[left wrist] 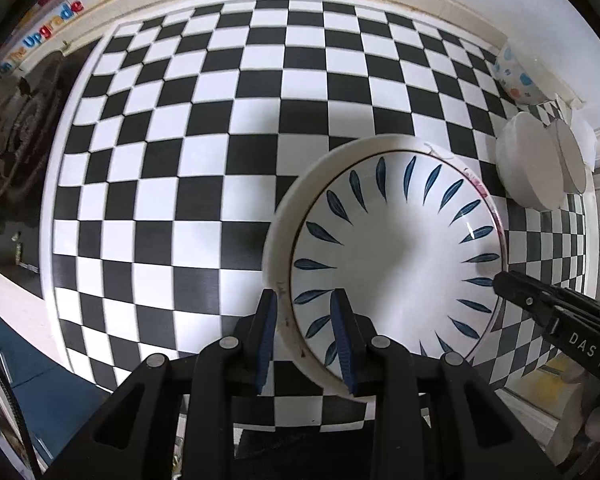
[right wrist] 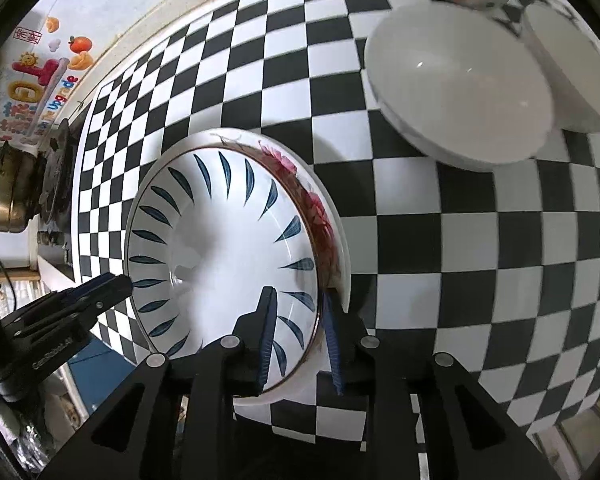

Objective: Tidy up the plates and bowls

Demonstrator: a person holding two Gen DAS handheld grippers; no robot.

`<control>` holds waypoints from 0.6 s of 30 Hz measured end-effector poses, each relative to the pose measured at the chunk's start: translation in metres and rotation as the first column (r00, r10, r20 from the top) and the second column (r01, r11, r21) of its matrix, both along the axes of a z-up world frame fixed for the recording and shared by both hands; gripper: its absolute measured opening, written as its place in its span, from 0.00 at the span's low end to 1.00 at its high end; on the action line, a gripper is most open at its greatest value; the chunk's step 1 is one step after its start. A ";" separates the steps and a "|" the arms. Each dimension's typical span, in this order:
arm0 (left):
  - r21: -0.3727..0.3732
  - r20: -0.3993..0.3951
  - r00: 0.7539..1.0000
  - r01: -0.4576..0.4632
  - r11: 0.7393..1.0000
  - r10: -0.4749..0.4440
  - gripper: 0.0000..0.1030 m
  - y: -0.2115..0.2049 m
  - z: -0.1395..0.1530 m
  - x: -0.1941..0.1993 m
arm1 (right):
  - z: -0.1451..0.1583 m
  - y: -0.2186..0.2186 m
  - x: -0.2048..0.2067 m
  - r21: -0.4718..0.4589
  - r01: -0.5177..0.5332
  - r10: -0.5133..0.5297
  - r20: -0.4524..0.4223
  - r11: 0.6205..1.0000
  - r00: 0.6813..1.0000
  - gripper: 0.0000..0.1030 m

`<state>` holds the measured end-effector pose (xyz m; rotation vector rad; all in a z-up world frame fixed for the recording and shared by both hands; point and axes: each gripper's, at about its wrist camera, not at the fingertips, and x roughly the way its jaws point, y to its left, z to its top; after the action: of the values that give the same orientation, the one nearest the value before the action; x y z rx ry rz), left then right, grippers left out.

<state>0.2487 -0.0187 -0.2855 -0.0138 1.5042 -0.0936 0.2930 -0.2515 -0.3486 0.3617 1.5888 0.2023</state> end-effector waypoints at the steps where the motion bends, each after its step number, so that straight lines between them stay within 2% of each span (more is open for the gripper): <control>1: -0.001 0.013 1.000 0.002 1.000 -0.002 0.25 0.001 0.006 -0.003 | 0.008 0.000 -0.002 -0.017 0.006 -0.005 0.015 1.000 1.000 0.25; 3: -0.001 0.043 0.999 0.006 1.000 -0.006 0.25 0.004 0.021 -0.010 | 0.020 0.001 -0.007 -0.025 0.015 -0.014 0.034 1.000 0.999 0.27; 8: -0.006 0.143 0.990 0.019 1.000 -0.018 0.25 0.006 0.066 -0.024 | 0.073 0.009 -0.027 -0.088 0.013 -0.001 0.131 0.996 0.991 0.35; 10: -0.008 0.190 0.982 0.024 1.000 -0.022 0.30 0.000 0.084 -0.033 | 0.101 0.013 -0.041 -0.100 0.014 0.004 0.178 0.995 0.984 0.40; 13: -0.013 0.245 0.969 0.027 1.000 -0.023 0.32 -0.001 0.112 -0.050 | 0.133 0.018 -0.060 -0.108 0.016 0.009 0.228 0.994 0.974 0.62; 14: -0.022 0.257 0.966 0.029 0.999 -0.023 0.33 -0.001 0.120 -0.054 | 0.143 0.019 -0.067 -0.110 0.020 0.008 0.246 0.994 0.969 0.74; 15: -0.029 0.265 0.964 0.031 0.999 -0.022 0.36 0.002 0.128 -0.059 | 0.151 0.020 -0.071 -0.114 0.020 0.010 0.257 0.993 0.966 0.80; 16: -0.031 0.272 0.962 0.032 0.999 -0.022 0.41 0.002 0.134 -0.063 | 0.160 0.022 -0.078 -0.124 0.021 0.014 0.271 0.992 0.962 0.81; 18: -0.040 0.293 0.956 0.030 0.999 -0.017 0.44 0.000 0.147 -0.075 | 0.176 0.023 -0.090 -0.139 0.028 0.014 0.293 0.990 0.956 0.83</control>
<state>0.1734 -0.0183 -0.1387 -0.0165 1.2055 -0.1417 0.2028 -0.2281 -0.1731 0.2149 1.2998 0.1297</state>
